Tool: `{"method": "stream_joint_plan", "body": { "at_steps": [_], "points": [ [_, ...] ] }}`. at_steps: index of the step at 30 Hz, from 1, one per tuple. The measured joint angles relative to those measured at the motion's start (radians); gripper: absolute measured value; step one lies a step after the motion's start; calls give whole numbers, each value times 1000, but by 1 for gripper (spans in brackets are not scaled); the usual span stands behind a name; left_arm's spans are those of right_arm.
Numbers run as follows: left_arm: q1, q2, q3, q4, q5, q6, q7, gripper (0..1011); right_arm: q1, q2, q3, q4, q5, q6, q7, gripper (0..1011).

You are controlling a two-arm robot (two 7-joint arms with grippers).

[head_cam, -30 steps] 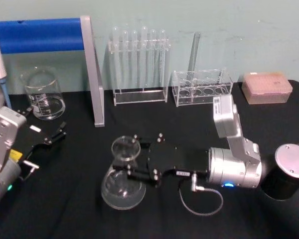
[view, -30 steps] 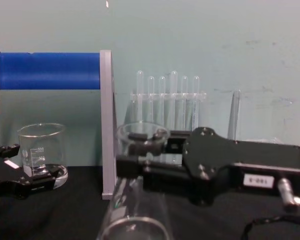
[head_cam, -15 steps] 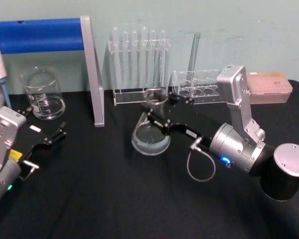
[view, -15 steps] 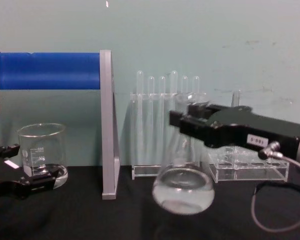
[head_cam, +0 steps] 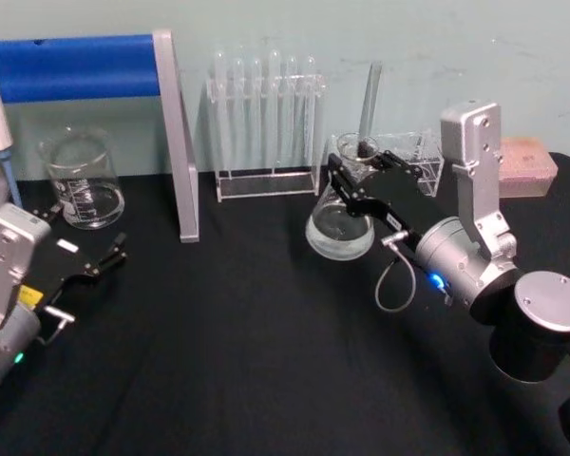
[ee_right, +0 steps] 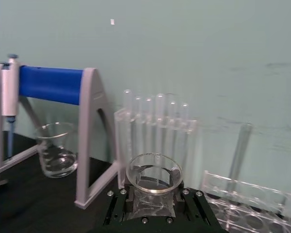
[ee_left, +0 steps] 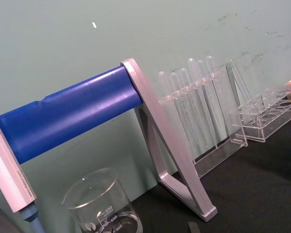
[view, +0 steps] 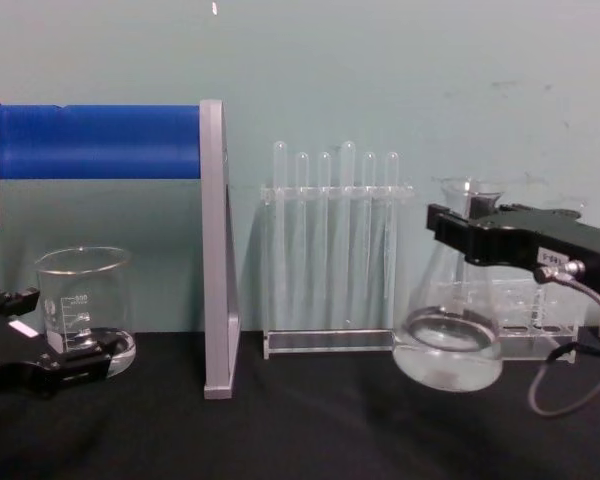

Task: Grasp the erlenmeyer flask with one hand, shake it three times, then place it back.

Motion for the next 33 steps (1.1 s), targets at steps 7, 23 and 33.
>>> {"method": "stream_joint_plan", "body": {
  "at_steps": [7,23,33],
  "points": [
    [0,0,0,0,0,0,0,1001,-5,-19,19,3,-13,7,-10,449],
    [0,0,0,0,0,0,0,1001,0,37,-21,-9,30,-41,308,449],
    [0,0,0,0,0,0,0,1001,37,110,-97,-9,101,-104,562,449]
  ]
}}
